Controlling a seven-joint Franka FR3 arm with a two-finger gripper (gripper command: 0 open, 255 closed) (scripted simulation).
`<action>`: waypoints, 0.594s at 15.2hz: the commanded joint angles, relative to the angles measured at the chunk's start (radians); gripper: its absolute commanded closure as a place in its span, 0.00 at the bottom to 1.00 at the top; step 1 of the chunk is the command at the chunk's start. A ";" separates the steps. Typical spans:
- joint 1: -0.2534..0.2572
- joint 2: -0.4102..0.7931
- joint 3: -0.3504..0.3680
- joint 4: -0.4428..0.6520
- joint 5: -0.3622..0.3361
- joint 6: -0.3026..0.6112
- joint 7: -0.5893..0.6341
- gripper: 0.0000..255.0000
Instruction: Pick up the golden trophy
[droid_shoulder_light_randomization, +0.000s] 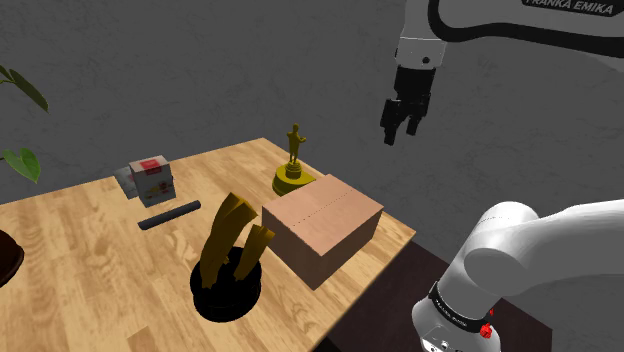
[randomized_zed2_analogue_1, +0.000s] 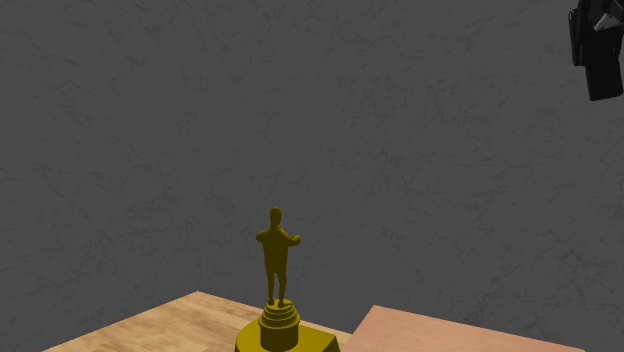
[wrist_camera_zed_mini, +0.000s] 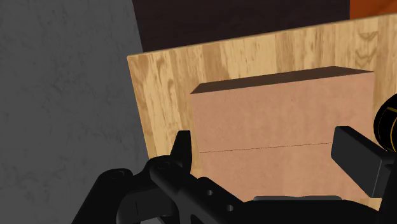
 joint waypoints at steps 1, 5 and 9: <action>0.000 0.000 0.000 0.000 0.000 0.000 0.000 0.00; -0.002 0.088 -0.024 -0.018 -0.013 0.150 -0.028 0.00; -0.003 0.192 -0.048 -0.012 -0.021 0.294 -0.055 0.00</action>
